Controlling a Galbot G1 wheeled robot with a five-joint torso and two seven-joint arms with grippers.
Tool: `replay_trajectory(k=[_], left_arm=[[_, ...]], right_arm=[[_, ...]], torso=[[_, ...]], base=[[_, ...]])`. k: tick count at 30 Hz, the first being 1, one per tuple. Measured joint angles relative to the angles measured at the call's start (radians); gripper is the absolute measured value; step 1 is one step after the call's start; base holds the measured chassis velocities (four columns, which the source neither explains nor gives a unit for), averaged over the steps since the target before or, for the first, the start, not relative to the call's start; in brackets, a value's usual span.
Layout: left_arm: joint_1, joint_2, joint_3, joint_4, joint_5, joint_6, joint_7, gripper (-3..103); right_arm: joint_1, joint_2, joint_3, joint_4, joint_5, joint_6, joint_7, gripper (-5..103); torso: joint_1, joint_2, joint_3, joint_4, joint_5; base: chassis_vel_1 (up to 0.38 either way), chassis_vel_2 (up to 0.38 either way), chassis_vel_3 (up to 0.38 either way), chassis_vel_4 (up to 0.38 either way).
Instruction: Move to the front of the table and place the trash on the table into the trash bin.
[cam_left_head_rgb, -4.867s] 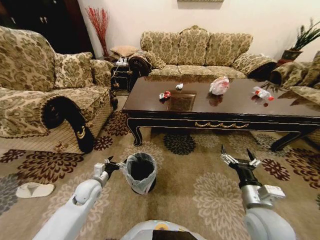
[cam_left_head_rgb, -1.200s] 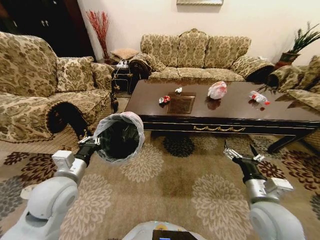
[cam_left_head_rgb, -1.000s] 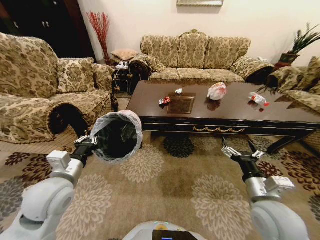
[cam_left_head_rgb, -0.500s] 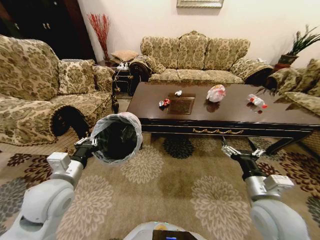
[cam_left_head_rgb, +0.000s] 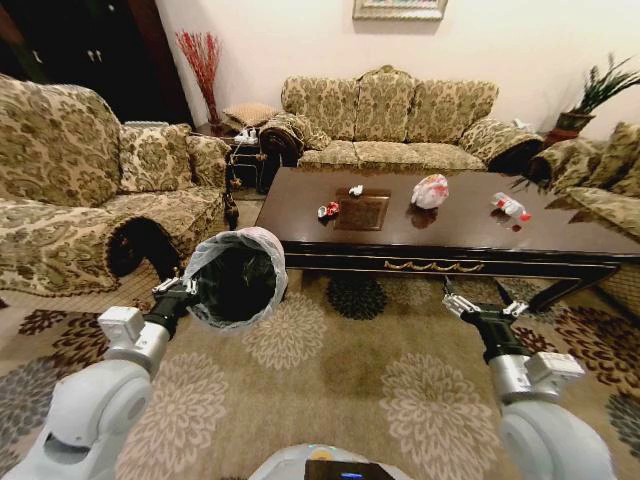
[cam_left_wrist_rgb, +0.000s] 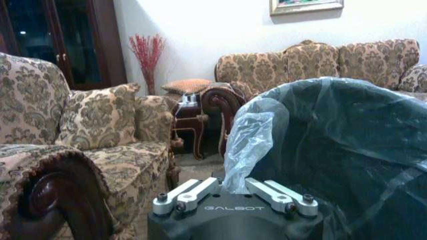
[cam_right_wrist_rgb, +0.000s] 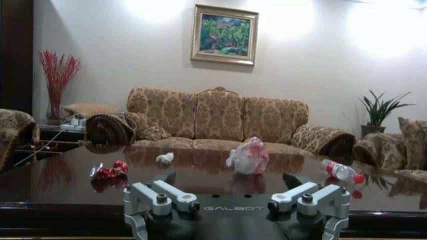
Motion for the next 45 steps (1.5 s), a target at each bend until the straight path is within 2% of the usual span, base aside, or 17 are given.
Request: replay_trajectory(k=[16,31,45], left_arm=[[0.001,-0.008,0.016,0.003,0.003,-0.002,0.002,1],[-0.004,-0.012,0.023,0.005,0.003,-0.005,-0.001,1],[-0.016,-0.002,0.029,0.006,0.003,-0.005,-0.019,1]], right_arm=[[-0.008,0.009,-0.005,-0.008,-0.018,0.009,-0.007,100],[-0.009,0.012,-0.007,-0.021,-0.036,0.014,-0.015,100],[-0.011,0.024,-0.008,-0.047,-0.062,0.031,-0.040,100]], torso=[[0.026,0.071,0.045,0.0000,0.0000],[0.050,0.133,0.084,0.0000,0.0000],[0.065,0.175,0.108,0.0000,0.0001]], base=[[-0.002,0.002,0.004,-0.002],[-0.092,0.087,0.092,-0.091],[-0.047,0.044,0.045,-0.047]])
